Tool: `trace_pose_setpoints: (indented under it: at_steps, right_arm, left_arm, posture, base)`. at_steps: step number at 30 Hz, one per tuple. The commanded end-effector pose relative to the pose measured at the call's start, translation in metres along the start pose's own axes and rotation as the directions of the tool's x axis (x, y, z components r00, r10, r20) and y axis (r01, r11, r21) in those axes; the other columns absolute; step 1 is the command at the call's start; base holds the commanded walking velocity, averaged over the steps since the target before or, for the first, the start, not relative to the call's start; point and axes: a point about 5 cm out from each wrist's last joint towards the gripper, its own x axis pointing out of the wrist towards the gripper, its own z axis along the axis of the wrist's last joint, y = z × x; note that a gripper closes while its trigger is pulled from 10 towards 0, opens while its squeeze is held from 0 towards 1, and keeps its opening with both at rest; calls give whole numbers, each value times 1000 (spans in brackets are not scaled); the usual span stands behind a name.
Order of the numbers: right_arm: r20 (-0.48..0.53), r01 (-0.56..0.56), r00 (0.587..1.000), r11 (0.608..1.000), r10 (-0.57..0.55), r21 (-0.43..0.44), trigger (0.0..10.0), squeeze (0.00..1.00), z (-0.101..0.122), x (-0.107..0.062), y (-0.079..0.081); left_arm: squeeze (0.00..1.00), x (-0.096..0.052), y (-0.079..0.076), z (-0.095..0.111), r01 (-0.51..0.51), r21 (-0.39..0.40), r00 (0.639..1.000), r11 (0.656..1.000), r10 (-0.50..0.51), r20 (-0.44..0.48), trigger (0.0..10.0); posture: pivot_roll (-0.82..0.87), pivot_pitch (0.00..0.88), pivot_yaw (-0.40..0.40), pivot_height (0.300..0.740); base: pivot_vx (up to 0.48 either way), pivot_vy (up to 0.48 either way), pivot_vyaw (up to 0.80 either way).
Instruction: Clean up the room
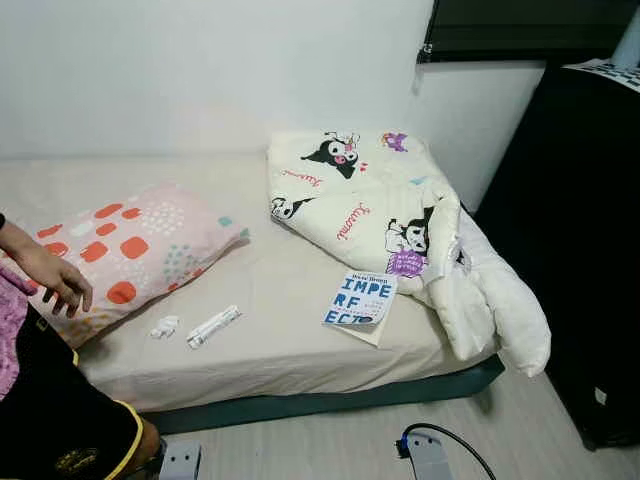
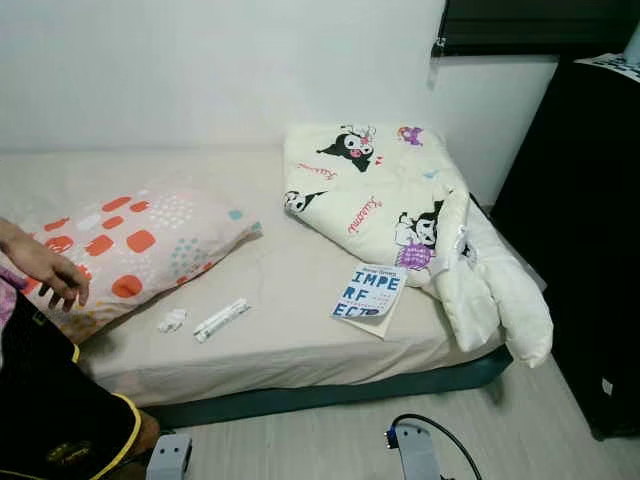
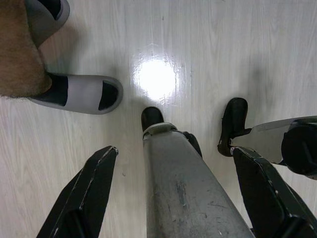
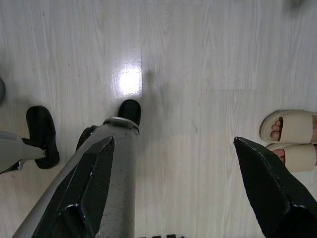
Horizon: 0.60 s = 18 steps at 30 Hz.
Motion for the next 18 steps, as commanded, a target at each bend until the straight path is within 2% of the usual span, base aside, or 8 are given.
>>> trace_pose_setpoints:
  at_steps: [1,4,18]
  right_arm:
    - [-15,2,1000,1000,-2,-10,10000,0,-4,0,-1]
    - [-10,3,1000,999,-3,-40,10000,0,-3,0,-1]
    - [-13,5,1000,999,-5,-32,10000,0,-5,0,0]
  left_arm:
    - [0,0,-2,-7,-2,-27,1000,1000,1,-19,10000]
    - [0,-1,-1,-7,-12,-55,1000,998,11,-18,10000]
    - [0,-1,1,-9,-10,-34,1000,999,9,-26,10000]
  posture:
    - [-40,81,-36,740]
    - [-36,87,-36,740]
    - [-37,94,-29,740]
  base:
    - [0,0,0]
    - [0,0,717]
    - [0,0,800]
